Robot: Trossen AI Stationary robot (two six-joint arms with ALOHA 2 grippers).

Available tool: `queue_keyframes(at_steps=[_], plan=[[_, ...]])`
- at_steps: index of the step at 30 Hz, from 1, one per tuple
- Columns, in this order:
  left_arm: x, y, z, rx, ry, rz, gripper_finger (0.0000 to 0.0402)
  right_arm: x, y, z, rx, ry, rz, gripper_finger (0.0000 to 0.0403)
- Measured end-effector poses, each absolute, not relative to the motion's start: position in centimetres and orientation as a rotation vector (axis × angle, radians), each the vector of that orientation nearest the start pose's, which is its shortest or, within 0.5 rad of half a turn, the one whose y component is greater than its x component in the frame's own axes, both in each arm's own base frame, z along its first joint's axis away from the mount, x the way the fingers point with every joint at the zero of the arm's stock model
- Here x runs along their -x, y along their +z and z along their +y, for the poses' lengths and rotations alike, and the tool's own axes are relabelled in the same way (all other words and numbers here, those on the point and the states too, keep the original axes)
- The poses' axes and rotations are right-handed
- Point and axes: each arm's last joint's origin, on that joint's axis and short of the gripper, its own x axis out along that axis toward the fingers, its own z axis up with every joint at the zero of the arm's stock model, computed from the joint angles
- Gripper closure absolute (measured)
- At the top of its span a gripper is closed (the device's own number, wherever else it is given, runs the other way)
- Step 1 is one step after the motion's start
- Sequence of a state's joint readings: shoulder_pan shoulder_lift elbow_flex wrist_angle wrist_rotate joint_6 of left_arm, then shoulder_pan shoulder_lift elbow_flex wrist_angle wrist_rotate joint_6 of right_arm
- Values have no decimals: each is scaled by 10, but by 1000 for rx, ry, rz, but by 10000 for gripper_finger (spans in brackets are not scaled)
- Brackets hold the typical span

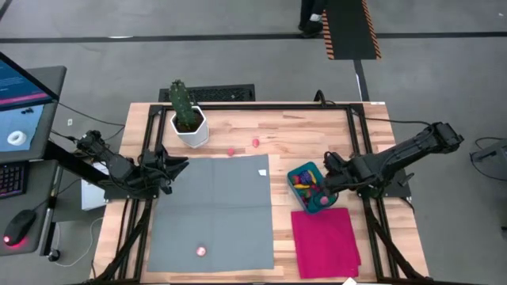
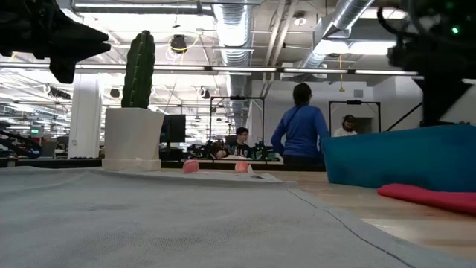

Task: Pick and placing Produce into tupperware
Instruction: Adjust the blue bin

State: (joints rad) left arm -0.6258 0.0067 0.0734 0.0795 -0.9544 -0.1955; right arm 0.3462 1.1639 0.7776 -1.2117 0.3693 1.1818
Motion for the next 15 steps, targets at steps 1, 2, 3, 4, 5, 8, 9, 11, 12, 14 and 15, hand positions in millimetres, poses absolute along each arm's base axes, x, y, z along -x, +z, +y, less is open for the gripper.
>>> queue_keyframes(at_steps=[1,2,3,4,5,8,9,11,12,14,15], plan=[[-79,194,-28,294,325,-135,315,-160,218,46,-394,-814,1193,271],[-79,194,-27,291,334,-135,315,-164,221,47,-395,-777,1161,271],[-78,194,-27,292,344,-135,315,-169,225,48,-406,-732,1124,271],[-78,194,-27,291,351,-136,315,-174,228,49,-422,-681,1081,271],[-78,194,-27,290,356,-135,315,-181,231,50,-444,-618,1037,271],[-78,193,-27,282,358,-132,315,-202,239,55,-511,-406,921,271],[-78,193,-27,278,358,-130,315,-210,241,56,-529,-347,884,271],[-78,192,-27,270,359,-123,315,-222,242,57,-565,-275,844,271],[-79,192,-27,268,359,-120,315,-227,240,56,-580,-262,837,271],[-79,192,-27,263,359,-116,315,-236,234,54,-598,-249,849,274],[-79,191,-27,262,357,-115,315,-240,228,53,-603,-255,873,277]])
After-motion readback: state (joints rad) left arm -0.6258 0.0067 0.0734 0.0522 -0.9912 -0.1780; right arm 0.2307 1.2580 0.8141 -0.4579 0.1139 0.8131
